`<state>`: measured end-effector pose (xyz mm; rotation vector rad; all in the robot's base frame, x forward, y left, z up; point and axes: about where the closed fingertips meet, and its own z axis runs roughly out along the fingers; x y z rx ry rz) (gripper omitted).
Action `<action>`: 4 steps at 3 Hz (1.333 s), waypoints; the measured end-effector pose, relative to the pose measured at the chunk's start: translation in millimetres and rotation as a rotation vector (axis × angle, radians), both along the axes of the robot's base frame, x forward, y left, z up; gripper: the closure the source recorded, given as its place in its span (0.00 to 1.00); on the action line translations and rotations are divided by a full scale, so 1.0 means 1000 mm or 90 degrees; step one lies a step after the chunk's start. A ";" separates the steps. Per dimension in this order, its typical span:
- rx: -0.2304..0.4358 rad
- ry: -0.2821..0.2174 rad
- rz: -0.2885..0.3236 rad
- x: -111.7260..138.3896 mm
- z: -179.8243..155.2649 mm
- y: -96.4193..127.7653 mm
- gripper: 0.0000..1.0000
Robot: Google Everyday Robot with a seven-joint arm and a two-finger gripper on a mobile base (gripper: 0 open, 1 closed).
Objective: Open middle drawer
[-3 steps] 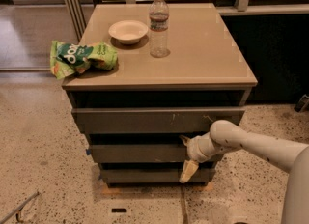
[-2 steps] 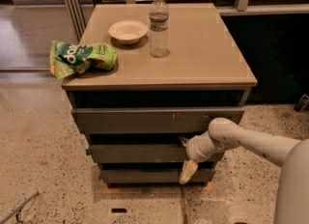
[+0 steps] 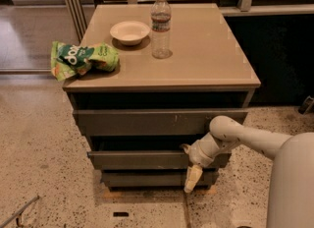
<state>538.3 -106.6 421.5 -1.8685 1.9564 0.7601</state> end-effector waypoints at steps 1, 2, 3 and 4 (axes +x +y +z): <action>0.005 0.031 0.032 -0.025 0.015 0.004 0.00; 0.014 0.062 0.057 -0.058 0.030 0.006 0.00; 0.023 0.119 0.083 -0.097 0.034 0.007 0.00; 0.025 0.194 0.119 -0.139 0.040 0.005 0.00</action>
Offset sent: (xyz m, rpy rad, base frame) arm -0.0976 0.0050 0.0504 0.0375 0.1518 0.1332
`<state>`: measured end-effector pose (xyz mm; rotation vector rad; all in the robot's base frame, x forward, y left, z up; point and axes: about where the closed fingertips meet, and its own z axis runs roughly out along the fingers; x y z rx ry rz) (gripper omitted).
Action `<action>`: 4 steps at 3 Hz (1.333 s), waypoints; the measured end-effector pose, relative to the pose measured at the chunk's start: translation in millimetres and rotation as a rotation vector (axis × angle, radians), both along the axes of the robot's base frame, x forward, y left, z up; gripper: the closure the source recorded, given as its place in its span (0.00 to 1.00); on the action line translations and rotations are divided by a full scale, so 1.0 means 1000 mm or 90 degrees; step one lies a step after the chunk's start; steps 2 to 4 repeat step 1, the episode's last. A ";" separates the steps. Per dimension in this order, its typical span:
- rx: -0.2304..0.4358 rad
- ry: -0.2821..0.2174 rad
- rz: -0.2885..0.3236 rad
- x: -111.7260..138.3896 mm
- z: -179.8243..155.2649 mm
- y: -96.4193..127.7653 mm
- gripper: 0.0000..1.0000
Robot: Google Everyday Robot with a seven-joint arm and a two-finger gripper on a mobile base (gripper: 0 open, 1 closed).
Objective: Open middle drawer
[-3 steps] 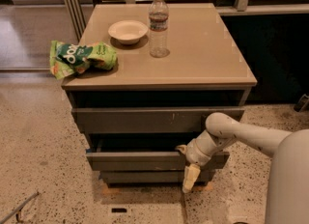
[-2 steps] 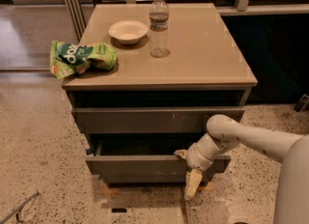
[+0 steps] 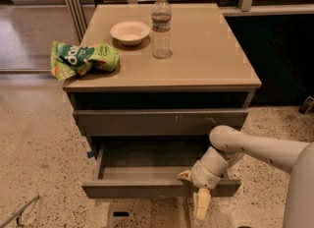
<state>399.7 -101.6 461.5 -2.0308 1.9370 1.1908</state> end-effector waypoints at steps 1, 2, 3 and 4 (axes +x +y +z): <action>0.000 0.000 0.000 0.000 0.000 0.000 0.00; 0.000 0.000 0.000 0.000 0.000 0.000 0.00; 0.000 0.000 0.000 0.000 0.000 0.000 0.00; 0.000 0.000 0.000 0.000 0.000 0.000 0.00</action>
Offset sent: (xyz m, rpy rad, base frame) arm 0.0000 0.0000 0.0000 0.0000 0.0000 0.0000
